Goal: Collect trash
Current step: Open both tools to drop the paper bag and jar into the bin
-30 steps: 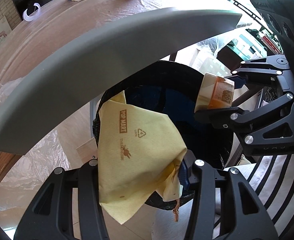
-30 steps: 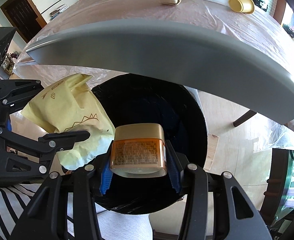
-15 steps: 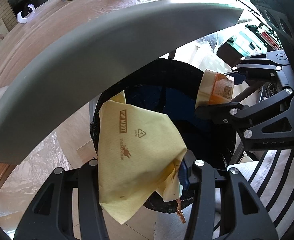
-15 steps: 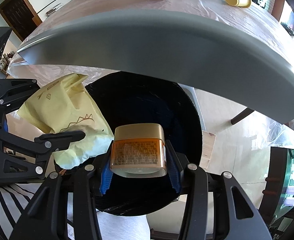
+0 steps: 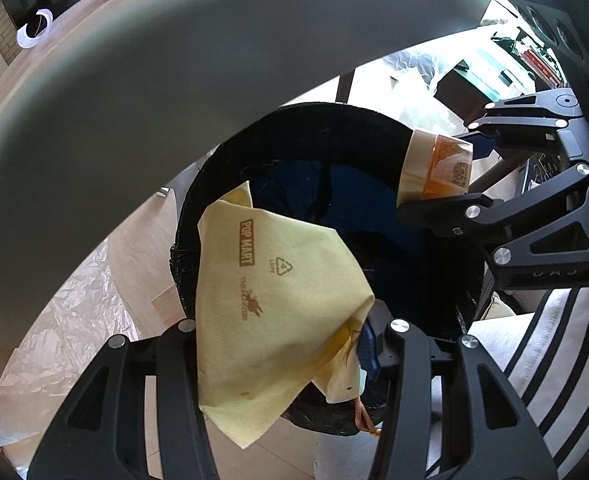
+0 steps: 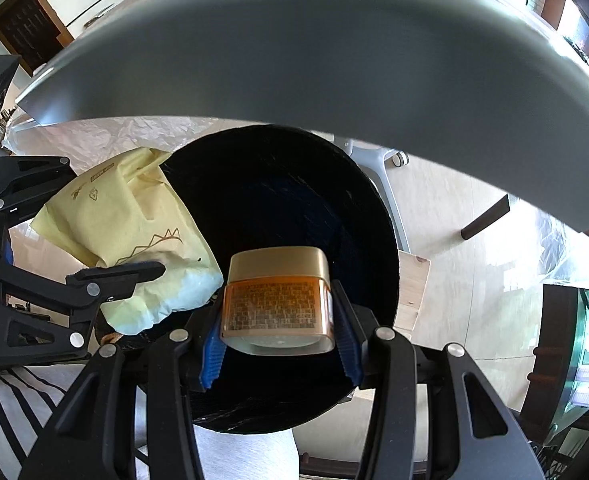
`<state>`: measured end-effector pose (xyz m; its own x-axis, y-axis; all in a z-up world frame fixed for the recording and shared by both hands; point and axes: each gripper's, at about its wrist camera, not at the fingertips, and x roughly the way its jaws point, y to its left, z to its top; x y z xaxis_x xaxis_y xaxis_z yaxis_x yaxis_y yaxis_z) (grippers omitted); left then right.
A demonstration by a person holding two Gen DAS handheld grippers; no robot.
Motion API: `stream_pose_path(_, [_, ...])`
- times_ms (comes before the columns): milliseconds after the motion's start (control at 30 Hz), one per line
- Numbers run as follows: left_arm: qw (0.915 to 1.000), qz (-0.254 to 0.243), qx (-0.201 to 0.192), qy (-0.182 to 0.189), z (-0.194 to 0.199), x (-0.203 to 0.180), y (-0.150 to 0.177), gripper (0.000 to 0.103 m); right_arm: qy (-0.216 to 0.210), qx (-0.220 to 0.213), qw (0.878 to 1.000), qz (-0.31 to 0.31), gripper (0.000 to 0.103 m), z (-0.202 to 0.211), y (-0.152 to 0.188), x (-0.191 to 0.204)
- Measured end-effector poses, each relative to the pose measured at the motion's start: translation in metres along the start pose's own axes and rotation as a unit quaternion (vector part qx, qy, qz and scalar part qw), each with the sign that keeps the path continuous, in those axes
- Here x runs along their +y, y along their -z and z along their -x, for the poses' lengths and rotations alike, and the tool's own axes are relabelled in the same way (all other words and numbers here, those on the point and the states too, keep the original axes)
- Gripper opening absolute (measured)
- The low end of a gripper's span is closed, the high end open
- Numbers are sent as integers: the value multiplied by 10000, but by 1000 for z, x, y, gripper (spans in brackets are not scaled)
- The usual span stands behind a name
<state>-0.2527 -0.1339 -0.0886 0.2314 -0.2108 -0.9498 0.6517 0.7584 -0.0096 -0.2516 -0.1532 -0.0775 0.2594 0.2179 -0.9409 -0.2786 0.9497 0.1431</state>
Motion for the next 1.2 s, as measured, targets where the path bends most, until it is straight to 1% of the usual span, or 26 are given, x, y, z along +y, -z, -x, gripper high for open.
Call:
stream_pose_path(267, [9999,-70,85,-60,-9,-4,-2,50,23,95,9999,-26,46,-6,0,0])
stream_pose_path(333, [9999,-147,42,10,-8,-7,-2,54,-73,81,9999,-47,46,-5,0,1])
stream_pose_path(367, [9998,-183,33,-63,-7,-8,-2,58,-99,71,9999,-74,46,-4,0,1])
stream_pose_path(400, [9997,-220,18,-119,-7,-10,-2,60,-95,75,9999,-91,52,-3,0,0])
stream_pose_path(433, [9996,-239,0,-144,-6,-10,-2,63,-100,65,9999,-122,60,-2,0,-1])
stream_pose_path(533, [9999,-136,-31,-91,-4,-8,-2,63,-152,-28,9996,-244,64,7,0,-5])
stream_pose_path(567, [9999,-81,-52,-56,-3,-5,-1,65,-153,-55,9995,-262,66,10,0,-5])
stream_pose_path(600, [10000,11,-87,6,0,-2,-1,68,-149,-82,9995,-276,70,12,0,-6])
stream_pose_path(633, [9999,69,-119,47,2,0,0,75,-150,-120,9994,-305,72,17,0,-7])
stream_pose_path(700, [9994,193,-208,197,11,5,2,75,-202,-153,9990,-359,72,27,2,-9])
stream_pose_path(800, [9979,229,-423,426,36,8,5,75,-285,-368,9986,-262,72,54,4,-7])
stream_pose_path(867, [9951,151,-736,643,64,6,6,75,-299,-687,9972,11,72,84,3,-1])
stream_pose_path(900, [9919,130,-964,816,83,7,5,75,-300,-886,9955,163,72,100,3,3])
stream_pose_path(933, [9893,120,-1129,913,96,9,3,77,-274,-1050,9937,270,74,111,1,5])
stream_pose_path(967, [9865,124,-1311,969,109,11,1,84,-192,-1250,9913,365,77,124,-3,7])
stream_pose_path(1000, [9824,164,-1592,969,126,17,-4,87,-116,-1408,9891,407,83,132,-9,5])
stream_pose_path(1033, [9797,215,-1767,927,136,22,-7,93,29,-1661,9852,419,90,144,-15,4])
stream_pose_path(1067, [9762,316,-1975,840,147,31,-12,98,206,-1895,9809,382,94,152,-20,0])
stream_pose_path(1100, [9718,509,-2210,644,157,44,-19,100,383,-2110,9762,327,99,157,-26,-4])
stream_pose_path(1133, [9684,665,-2356,476,162,53,-24,101,602,-2365,9695,237,99,162,-34,-9])
stream_pose_path(1167, [9640,838,-2505,297,166,65,-30,101,731,-2473,9661,148,99,163,-42,-15])
stream_pose_path(1200, [9608,1042,-2568,63,166,80,-38,101,807,-2496,9650,53,99,163,-51,-22])
